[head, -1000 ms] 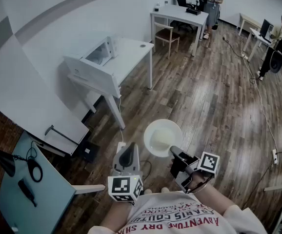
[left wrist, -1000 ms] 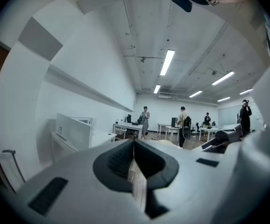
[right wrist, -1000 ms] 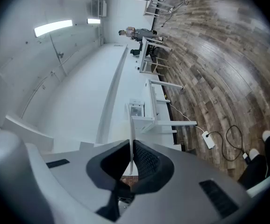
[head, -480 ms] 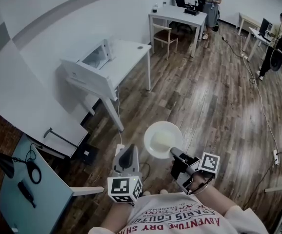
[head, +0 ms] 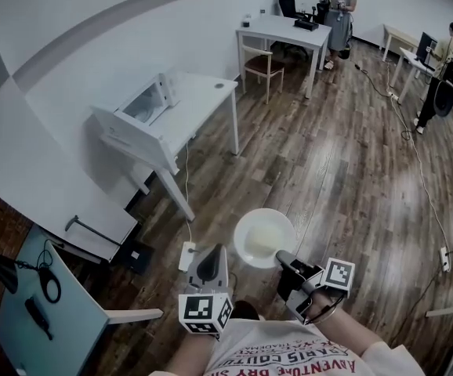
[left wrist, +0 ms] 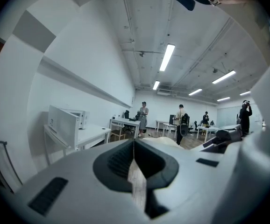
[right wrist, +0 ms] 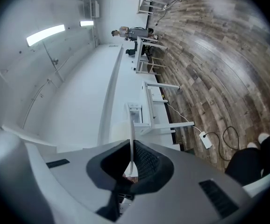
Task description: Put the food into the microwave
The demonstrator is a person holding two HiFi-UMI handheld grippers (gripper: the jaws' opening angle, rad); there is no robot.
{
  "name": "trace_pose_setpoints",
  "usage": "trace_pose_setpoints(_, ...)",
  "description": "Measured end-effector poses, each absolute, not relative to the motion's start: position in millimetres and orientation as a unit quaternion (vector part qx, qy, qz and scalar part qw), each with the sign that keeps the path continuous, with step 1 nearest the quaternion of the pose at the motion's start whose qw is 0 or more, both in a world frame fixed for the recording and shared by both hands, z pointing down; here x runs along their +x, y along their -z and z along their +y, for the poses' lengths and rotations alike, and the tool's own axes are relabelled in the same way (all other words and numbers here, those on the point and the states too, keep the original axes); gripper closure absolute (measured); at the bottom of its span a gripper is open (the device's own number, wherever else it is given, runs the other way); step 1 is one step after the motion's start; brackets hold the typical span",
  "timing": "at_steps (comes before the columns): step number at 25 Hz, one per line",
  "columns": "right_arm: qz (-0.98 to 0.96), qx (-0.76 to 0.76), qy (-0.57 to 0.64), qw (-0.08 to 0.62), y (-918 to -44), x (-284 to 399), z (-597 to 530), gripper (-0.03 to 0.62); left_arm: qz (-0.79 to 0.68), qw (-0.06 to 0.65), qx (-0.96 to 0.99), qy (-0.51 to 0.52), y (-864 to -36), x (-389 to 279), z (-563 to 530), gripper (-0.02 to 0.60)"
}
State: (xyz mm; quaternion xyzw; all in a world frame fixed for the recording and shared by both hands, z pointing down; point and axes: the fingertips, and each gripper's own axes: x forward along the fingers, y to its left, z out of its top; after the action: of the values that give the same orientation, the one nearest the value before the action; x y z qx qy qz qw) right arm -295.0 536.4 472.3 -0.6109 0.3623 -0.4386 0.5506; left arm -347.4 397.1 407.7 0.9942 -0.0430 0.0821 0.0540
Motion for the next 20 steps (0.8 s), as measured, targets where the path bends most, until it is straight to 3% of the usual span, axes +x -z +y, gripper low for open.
trace_pose_setpoints(8,0.335,-0.610,0.433,0.573,-486,-246,543,0.572,-0.025,0.050,0.995,-0.085,-412,-294,398,0.574)
trace_pose_setpoints(20,0.330,-0.620,0.411,0.580,-468,-93,456,0.574,-0.013,0.065,0.995,-0.073,-403,-143,302,0.574)
